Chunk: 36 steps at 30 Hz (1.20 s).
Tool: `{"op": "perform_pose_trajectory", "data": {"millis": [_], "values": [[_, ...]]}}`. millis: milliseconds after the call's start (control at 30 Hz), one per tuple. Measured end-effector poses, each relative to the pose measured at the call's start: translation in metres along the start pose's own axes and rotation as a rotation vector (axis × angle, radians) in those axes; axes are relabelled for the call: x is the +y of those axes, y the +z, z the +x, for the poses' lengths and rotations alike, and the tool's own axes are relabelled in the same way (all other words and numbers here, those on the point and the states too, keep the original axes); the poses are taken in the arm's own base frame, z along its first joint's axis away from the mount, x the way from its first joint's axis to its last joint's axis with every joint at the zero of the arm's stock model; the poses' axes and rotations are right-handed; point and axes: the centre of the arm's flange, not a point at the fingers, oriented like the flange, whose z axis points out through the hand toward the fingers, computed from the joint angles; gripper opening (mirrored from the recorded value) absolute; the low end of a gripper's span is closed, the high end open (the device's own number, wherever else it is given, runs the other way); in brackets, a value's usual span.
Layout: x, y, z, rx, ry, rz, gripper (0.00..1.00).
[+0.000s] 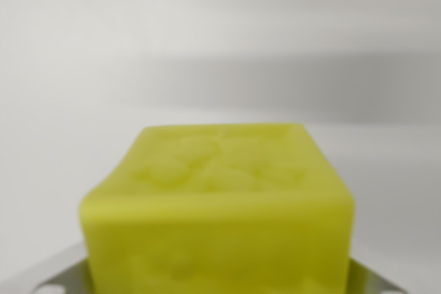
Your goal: Pick yellow cube
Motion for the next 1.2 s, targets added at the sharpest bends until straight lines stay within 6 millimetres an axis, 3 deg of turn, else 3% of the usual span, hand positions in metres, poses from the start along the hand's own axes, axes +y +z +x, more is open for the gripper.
{"op": "perform_pose_trajectory", "data": {"millis": [900, 1200], "values": [[0.0, -0.067, 0.0, 0.0, 0.0, 0.0, 0.0], [0.0, -0.072, 0.0, 0.0, 0.0, 0.0, 0.0]]}}
